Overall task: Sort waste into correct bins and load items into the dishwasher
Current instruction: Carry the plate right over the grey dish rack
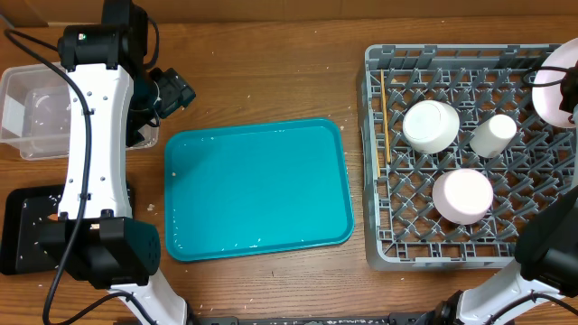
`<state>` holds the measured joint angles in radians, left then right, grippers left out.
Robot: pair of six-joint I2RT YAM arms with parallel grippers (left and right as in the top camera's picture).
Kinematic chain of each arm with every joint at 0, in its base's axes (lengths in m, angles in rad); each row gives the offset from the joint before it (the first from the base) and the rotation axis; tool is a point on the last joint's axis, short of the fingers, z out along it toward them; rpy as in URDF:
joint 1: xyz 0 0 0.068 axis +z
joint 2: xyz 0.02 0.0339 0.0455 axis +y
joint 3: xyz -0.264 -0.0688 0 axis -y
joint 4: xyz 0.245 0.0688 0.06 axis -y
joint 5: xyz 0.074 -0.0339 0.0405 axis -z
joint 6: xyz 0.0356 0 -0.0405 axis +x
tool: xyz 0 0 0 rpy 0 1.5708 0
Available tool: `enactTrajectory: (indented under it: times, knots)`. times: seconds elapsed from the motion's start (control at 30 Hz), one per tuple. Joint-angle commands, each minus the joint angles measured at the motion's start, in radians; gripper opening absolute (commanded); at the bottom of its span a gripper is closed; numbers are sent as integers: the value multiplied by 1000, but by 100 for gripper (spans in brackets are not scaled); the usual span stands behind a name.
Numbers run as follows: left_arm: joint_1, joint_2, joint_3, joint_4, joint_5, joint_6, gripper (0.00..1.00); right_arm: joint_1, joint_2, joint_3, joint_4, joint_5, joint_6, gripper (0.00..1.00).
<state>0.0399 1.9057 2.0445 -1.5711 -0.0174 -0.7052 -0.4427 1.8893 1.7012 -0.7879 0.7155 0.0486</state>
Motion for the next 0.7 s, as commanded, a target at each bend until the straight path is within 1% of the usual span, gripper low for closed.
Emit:
enactTrajectory:
  times: [0.0, 0.2, 0.4, 0.67]
  knots:
    - [-3, -21, 5, 2, 7, -5, 100, 1, -13, -13, -2, 32, 3, 4]
    - [-3, -21, 5, 6, 7, -6, 100, 50, -13, -13, -22, 36, 3, 4]
    - [-3, -21, 5, 9, 7, -6, 100, 111, -13, -13, -80, 35, 8, 4]
    - [-3, -21, 5, 9, 7, -5, 100, 140, -14, -12, -125, 40, 34, 4]
